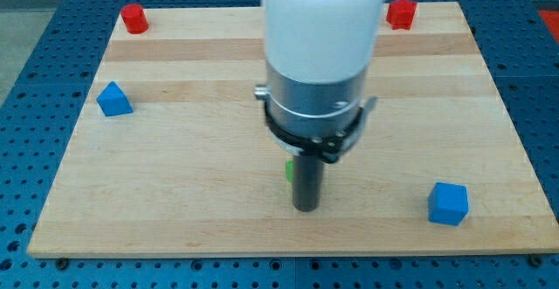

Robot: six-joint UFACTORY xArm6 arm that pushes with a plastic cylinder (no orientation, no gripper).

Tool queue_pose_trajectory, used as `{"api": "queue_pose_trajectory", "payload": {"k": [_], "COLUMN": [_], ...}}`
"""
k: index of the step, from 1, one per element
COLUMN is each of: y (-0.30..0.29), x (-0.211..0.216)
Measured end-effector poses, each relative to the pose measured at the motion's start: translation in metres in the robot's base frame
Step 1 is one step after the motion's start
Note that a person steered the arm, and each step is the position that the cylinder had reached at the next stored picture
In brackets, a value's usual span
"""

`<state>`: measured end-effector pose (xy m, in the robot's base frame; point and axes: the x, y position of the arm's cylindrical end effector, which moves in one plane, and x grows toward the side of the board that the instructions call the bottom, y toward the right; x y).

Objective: Slide the green star into the bottom of the yellow hexagon

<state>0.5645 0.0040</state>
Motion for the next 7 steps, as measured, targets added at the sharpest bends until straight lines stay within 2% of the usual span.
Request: {"api": "queue_pose_trajectory", "payload": {"k": [1, 2, 3, 4, 6, 7], "y": [-0.027, -0.03, 0.0, 0.019, 0.009, 0.004], "x": [-0.011, 0.002, 0.02, 0.014, -0.036, -0.041]}}
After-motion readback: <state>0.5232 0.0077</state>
